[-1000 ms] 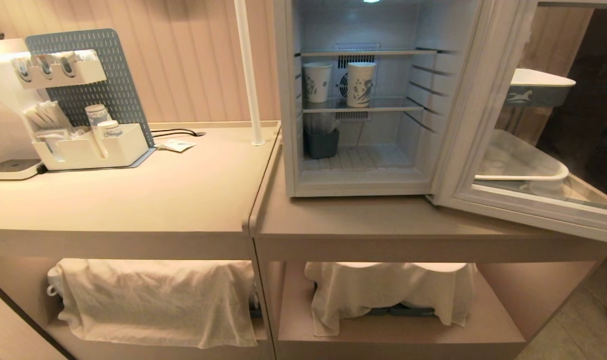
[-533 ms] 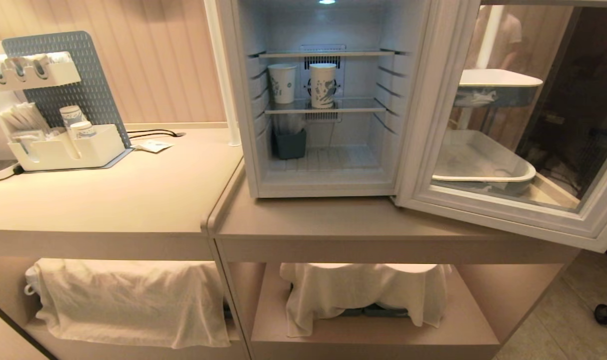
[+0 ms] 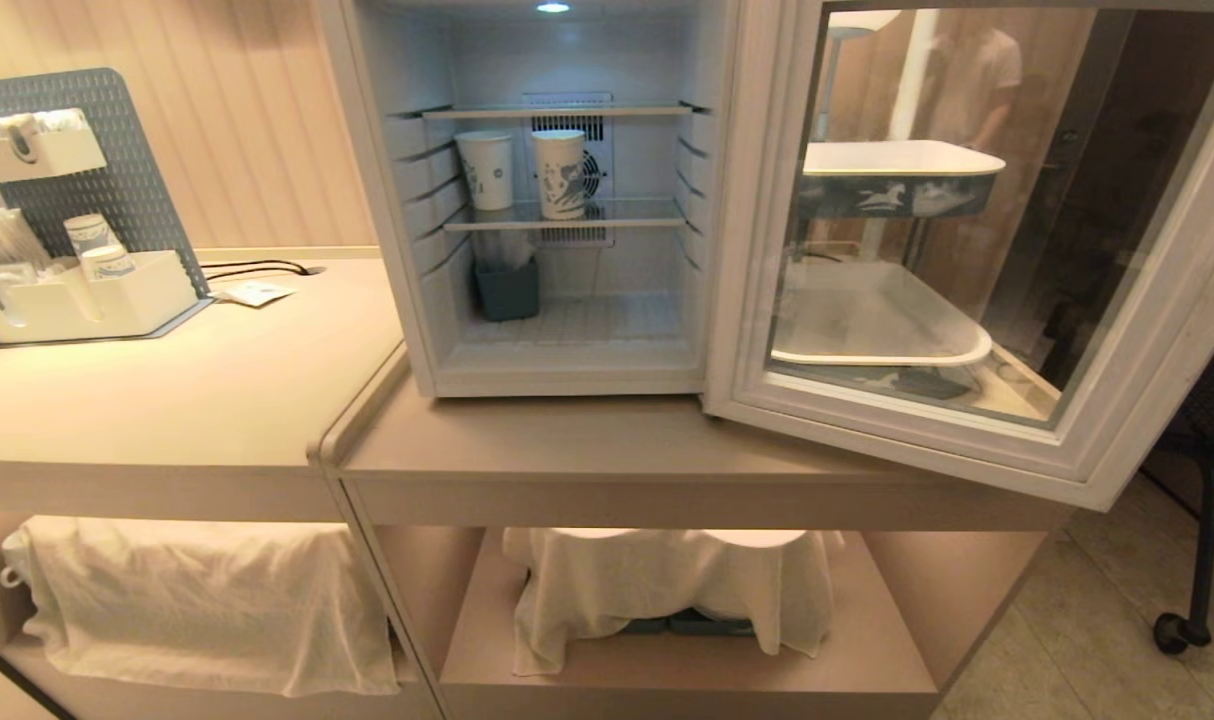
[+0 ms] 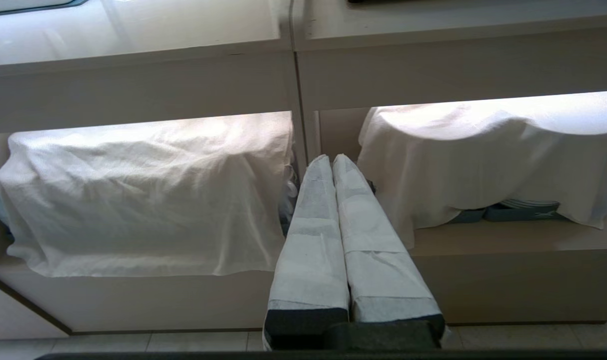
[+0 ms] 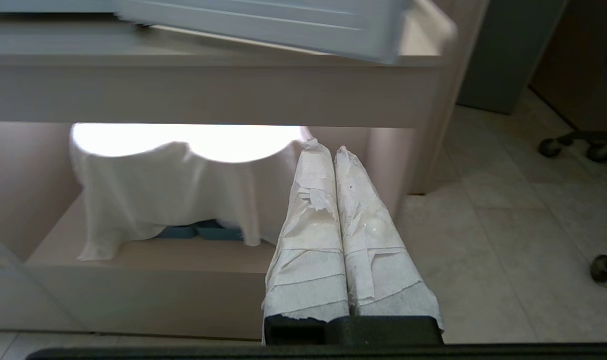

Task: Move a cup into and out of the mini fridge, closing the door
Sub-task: Close the freezer door

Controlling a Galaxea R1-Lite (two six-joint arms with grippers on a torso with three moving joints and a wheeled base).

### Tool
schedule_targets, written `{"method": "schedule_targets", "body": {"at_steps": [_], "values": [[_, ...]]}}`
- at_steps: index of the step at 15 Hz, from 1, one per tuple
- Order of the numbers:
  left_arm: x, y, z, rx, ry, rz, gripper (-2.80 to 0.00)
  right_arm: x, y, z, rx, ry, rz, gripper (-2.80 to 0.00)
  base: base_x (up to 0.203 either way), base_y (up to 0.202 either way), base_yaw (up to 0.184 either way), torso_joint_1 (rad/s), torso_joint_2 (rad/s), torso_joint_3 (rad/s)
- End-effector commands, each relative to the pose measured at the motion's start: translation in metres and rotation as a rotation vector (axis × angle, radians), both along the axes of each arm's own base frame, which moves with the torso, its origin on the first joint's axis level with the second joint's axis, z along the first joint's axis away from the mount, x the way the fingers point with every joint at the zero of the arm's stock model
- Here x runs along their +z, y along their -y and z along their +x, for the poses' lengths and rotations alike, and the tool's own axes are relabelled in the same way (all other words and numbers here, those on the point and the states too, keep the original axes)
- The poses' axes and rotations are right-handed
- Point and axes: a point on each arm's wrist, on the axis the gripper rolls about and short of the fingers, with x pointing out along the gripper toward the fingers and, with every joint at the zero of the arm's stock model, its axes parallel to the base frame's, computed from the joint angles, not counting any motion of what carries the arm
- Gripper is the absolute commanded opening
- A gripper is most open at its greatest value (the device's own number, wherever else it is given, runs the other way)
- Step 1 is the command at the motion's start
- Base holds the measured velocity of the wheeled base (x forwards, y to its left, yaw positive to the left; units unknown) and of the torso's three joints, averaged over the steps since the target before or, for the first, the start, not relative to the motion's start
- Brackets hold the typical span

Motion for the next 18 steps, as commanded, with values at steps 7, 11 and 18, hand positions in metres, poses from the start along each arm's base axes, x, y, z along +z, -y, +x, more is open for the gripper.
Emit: {"method": "schedule_targets", "body": {"at_steps": [7,11,18], "values": [[0.001,0.000,0.000,0.008,0.007,-0.015,-2.80,0.019,0.000,-0.005,-0.019,0.036,0.015,-2.80,0.000,-0.051,-0.001,0.000,0.00,0.001],[0.001,0.000,0.000,0.010,0.007,-0.017,-2.80,0.123,0.003,-0.021,-0.109,0.026,0.001,-2.80,0.000,0.000,0.000,0.000,0.00,0.000],[0.001,0.000,0.000,0.009,0.007,-0.016,-2.80,0.265,0.008,0.111,-0.318,-0.230,-0.025,-2.80,0.000,0.000,0.000,0.000,0.00,0.000]]}}
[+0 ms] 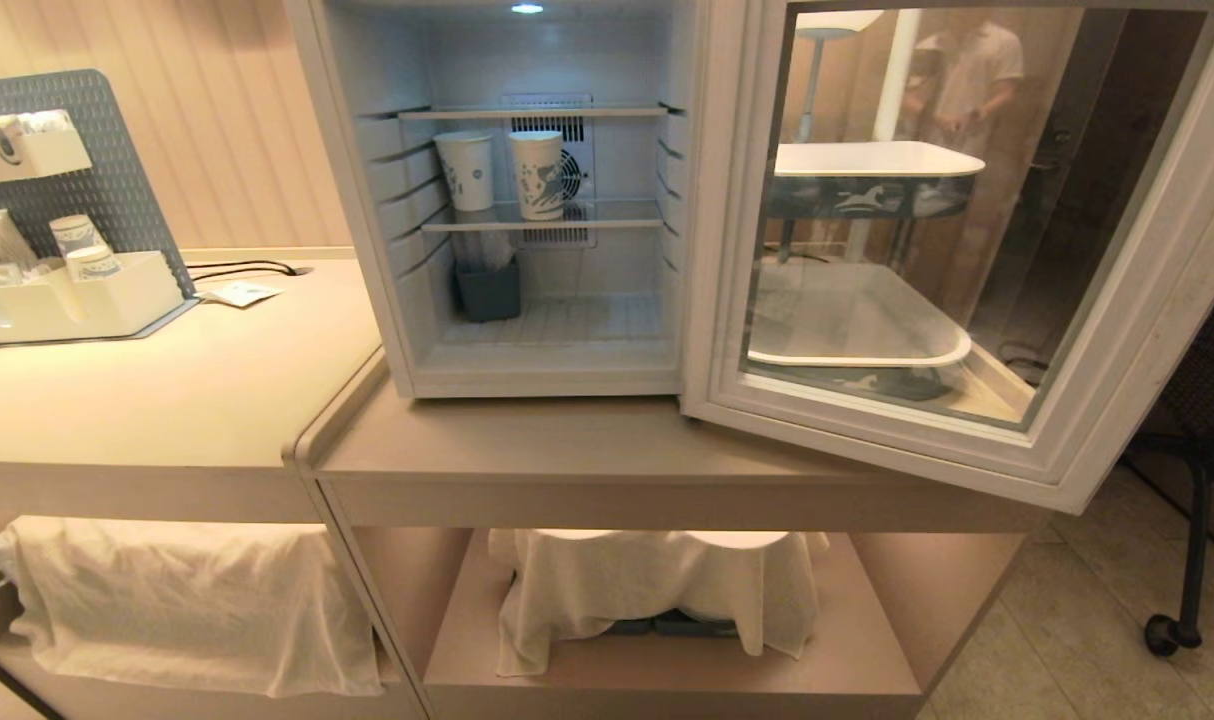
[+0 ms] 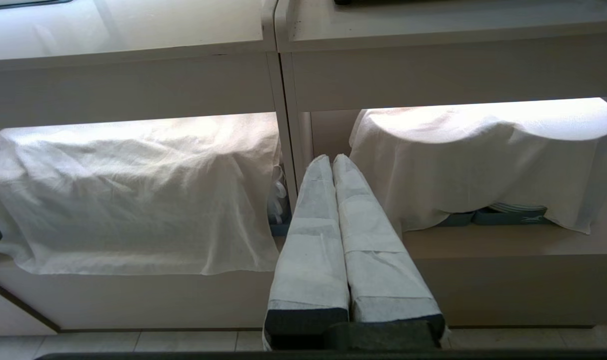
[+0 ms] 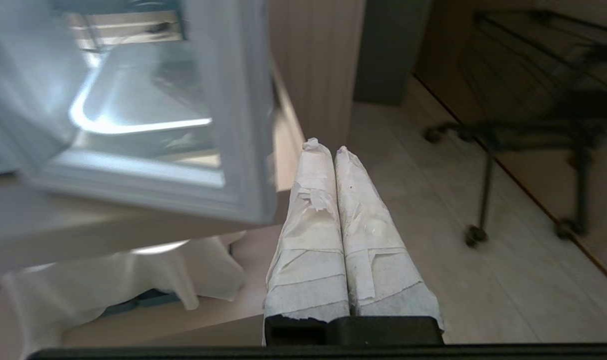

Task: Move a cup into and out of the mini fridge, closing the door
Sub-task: Close the freezer door

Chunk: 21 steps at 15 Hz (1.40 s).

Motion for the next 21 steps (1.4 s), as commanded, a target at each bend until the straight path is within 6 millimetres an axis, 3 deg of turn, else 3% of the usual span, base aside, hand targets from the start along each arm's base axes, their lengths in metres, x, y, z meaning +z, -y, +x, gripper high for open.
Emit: {"method": "schedule_targets", "body": {"at_steps": [1,3,6,9,11,18,21], "values": [[0.000,0.000,0.000,0.000,0.001,-0.001,-2.80,0.017,0.004,0.092,-0.072,-0.181,0.001,-2.80,0.000,0.000,0.000,0.000,0.00,0.000],[0.000,0.000,0.000,0.001,0.000,0.000,-2.80,0.019,0.015,0.134,-0.197,-0.246,-0.001,-2.80,0.000,0.000,0.000,0.000,0.00,0.000],[0.000,0.000,0.000,-0.001,0.001,0.000,-2.80,0.020,0.057,0.185,-0.402,-0.295,0.010,-2.80,0.000,0.000,0.000,0.000,0.00,0.000],[0.000,0.000,0.000,0.001,0.000,0.000,-2.80,0.016,0.093,0.219,-0.504,-0.296,0.014,-2.80,0.000,0.000,0.000,0.000,0.00,0.000],[0.000,0.000,0.000,0.000,0.001,0.000,-2.80,0.011,0.106,0.241,-0.520,-0.282,0.014,-2.80,0.000,0.000,0.000,0.000,0.00,0.000],[0.000,0.000,0.000,0.000,0.001,0.001,-2.80,-0.010,0.124,0.317,-0.475,-0.210,0.031,-2.80,0.000,0.000,0.000,0.000,0.00,0.000],[0.000,0.000,0.000,0.000,0.001,0.000,-2.80,-0.014,0.119,0.334,-0.412,-0.165,0.070,-2.80,0.000,0.000,0.000,0.000,0.00,0.000]]}}
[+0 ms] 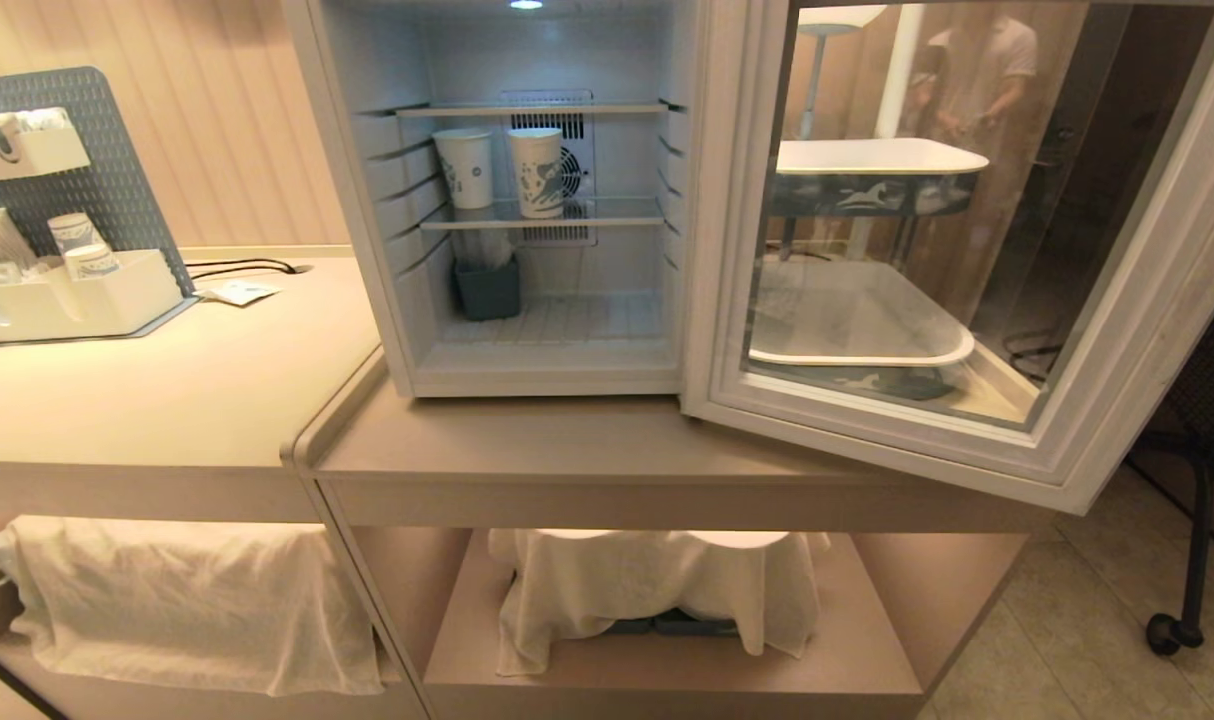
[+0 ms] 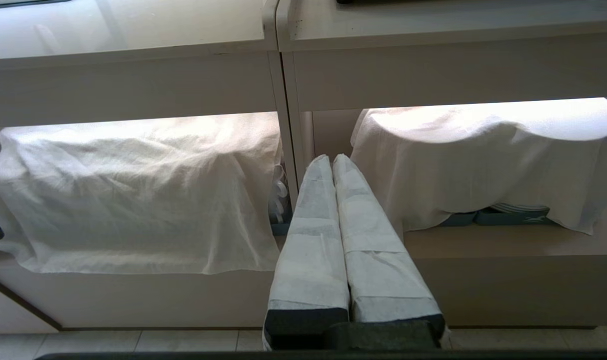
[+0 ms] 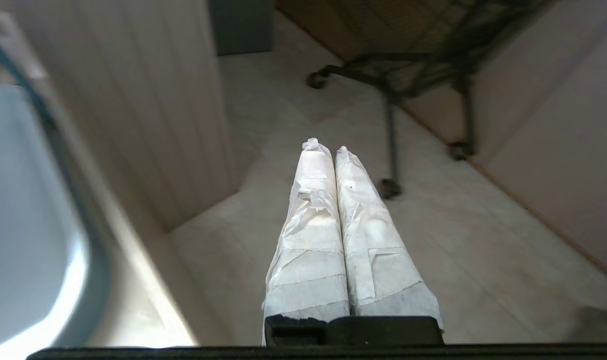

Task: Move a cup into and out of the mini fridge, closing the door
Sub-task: Close the freezer door

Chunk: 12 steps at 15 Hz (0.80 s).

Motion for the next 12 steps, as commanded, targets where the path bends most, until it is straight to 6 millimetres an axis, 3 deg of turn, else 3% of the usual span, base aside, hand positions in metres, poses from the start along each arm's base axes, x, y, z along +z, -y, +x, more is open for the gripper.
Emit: {"method": "schedule_targets", "body": {"at_steps": [1,7,12], "values": [[0.000,0.000,0.000,0.000,0.000,0.002,-2.80,-0.013,-0.001,0.017,0.029,-0.013,0.023,-2.80,0.000,0.000,0.000,0.000,0.00,0.000],[0.000,0.000,0.000,0.000,-0.001,0.001,-2.80,-0.013,-0.010,0.020,0.054,0.007,0.048,-2.80,0.000,0.000,0.000,0.000,0.00,0.000],[0.000,0.000,0.000,0.000,0.001,0.001,-2.80,-0.005,-0.016,0.009,0.089,0.019,0.059,-2.80,0.000,0.000,0.000,0.000,0.00,0.000]]}}
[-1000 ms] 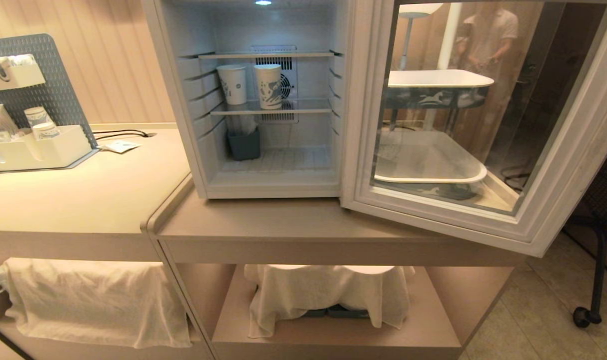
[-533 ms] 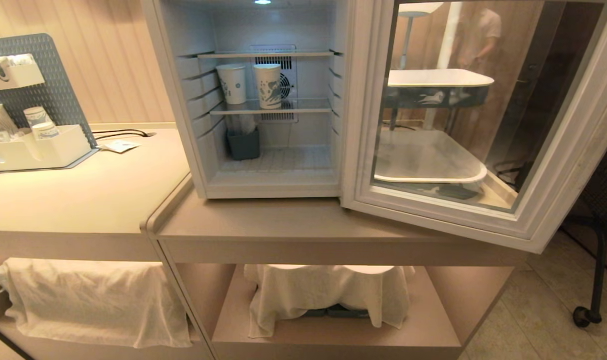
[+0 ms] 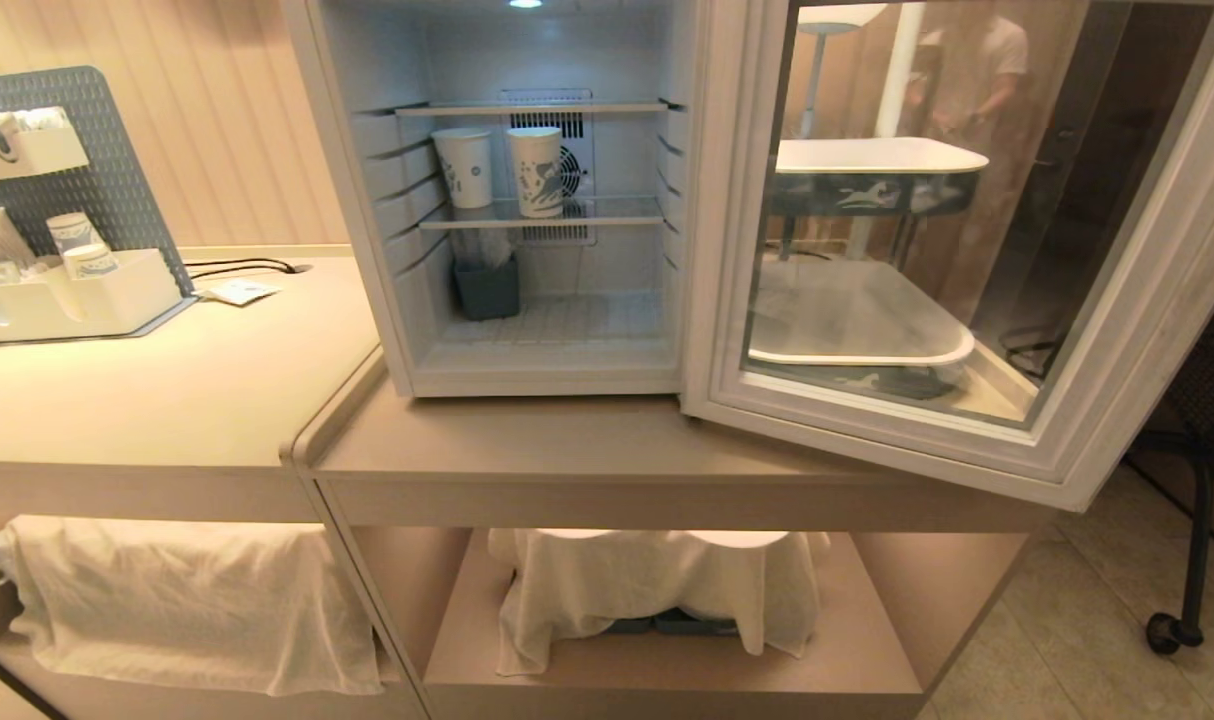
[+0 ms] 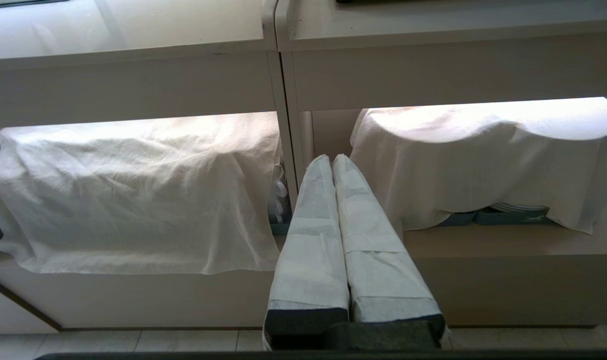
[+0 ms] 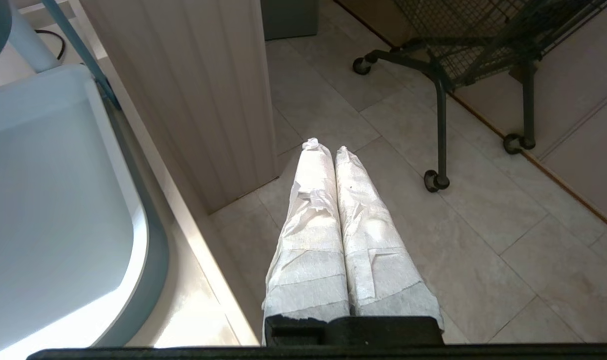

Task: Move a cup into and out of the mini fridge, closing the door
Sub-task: Close the freezer door

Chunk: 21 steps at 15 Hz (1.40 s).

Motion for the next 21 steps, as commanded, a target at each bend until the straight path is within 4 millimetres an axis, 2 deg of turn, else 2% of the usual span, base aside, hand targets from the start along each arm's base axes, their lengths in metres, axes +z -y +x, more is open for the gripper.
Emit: {"method": "schedule_targets", "body": {"at_steps": [1,6,14,21], "values": [[0.000,0.000,0.000,0.000,0.000,0.000,-2.80,0.010,-0.004,-0.010,0.003,0.017,-0.005,-2.80,0.000,0.000,0.000,0.000,0.00,0.000],[0.000,0.000,0.000,-0.001,0.000,0.001,-2.80,0.010,-0.020,-0.032,0.094,-0.025,0.031,-2.80,0.000,0.000,0.000,0.000,0.00,0.000],[0.000,0.000,0.000,0.000,-0.001,0.001,-2.80,0.010,-0.065,-0.070,0.234,-0.071,0.047,-2.80,0.000,0.000,0.000,0.000,0.00,0.000],[0.000,0.000,0.000,0.000,-0.001,0.000,-2.80,0.005,-0.095,-0.112,0.327,-0.131,0.053,-2.80,0.000,0.000,0.000,0.000,0.00,0.000]]}}
